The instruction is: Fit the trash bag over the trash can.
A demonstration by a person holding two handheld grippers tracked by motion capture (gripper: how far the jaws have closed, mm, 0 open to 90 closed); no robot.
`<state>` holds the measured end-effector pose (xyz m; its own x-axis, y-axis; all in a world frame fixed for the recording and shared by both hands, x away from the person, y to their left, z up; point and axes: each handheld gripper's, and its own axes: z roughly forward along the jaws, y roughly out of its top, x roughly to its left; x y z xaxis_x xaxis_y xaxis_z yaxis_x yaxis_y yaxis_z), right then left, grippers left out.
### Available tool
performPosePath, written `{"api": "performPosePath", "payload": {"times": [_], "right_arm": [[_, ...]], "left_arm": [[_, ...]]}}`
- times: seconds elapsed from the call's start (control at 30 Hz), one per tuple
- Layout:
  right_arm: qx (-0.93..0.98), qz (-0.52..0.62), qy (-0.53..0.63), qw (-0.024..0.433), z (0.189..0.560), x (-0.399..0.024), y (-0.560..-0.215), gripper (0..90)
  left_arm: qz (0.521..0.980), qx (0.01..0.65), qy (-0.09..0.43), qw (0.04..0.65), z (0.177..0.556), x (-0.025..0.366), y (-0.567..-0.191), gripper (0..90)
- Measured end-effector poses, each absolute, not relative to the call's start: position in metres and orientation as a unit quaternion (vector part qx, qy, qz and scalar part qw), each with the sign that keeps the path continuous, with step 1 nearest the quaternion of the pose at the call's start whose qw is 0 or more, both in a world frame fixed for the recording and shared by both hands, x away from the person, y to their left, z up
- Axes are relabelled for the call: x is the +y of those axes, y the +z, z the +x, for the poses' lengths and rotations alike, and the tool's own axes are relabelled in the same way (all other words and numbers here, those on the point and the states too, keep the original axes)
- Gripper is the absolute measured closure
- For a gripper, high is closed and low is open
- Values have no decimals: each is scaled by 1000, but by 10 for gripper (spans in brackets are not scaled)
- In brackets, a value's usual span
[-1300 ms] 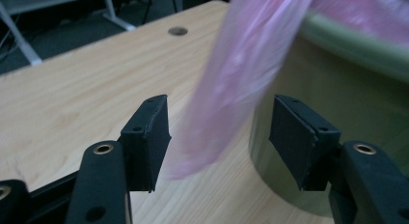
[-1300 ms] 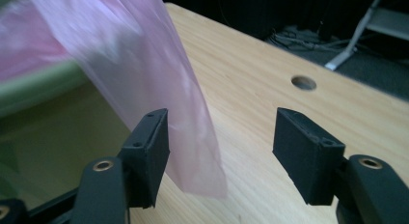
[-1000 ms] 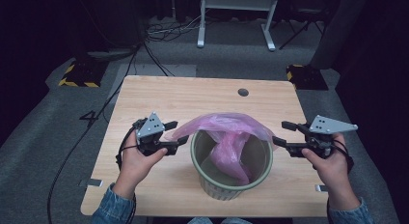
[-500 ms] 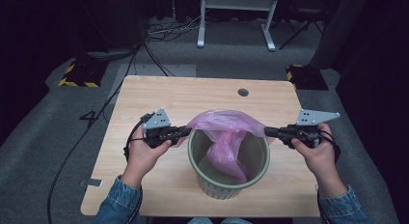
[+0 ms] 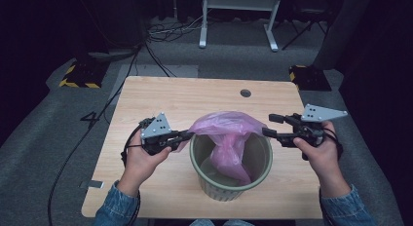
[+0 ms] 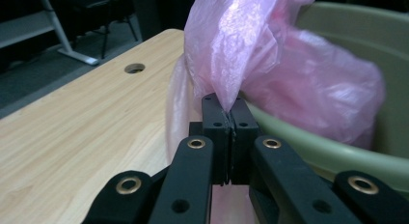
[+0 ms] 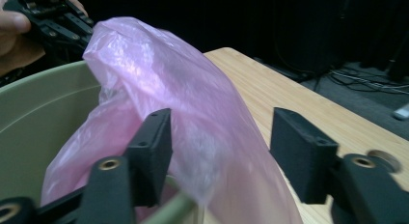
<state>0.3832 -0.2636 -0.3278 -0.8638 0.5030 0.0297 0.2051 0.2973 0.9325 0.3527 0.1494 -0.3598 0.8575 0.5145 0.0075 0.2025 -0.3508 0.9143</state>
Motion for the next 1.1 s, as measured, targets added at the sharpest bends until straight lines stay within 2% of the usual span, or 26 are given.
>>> {"api": "performPosePath", "payload": {"times": [0.03, 0.07, 0.1, 0.13, 0.23, 0.27, 0.4, 0.77, 1.1], "right_arm": [[797, 221, 547, 130, 387, -260, -330, 389], [802, 218, 543, 123, 391, -257, -332, 431], [805, 214, 541, 118, 393, -255, -334, 524], [812, 206, 535, 110, 394, -254, -335, 688], [819, 193, 524, 129, 390, -253, -333, 885], [819, 187, 529, 121, 386, -255, -331, 897], [826, 168, 519, 140, 366, -259, -327, 900], [837, 125, 520, 111, 300, -284, -330, 900], [842, 123, 520, 76, 270, -290, -354, 900]], "left_arm": [[807, 222, 139, 530, 354, 149, -361, 887], [806, 223, 135, 532, 354, 150, -361, 886], [806, 223, 135, 531, 354, 150, -361, 885], [806, 222, 136, 531, 354, 151, -361, 884], [806, 222, 141, 530, 350, 155, -360, 886], [806, 222, 142, 530, 348, 156, -360, 887], [806, 221, 144, 530, 338, 162, -363, 888], [806, 196, 141, 540, 307, 166, -369, 862], [801, 169, 98, 566, 282, 166, -384, 874]]}}
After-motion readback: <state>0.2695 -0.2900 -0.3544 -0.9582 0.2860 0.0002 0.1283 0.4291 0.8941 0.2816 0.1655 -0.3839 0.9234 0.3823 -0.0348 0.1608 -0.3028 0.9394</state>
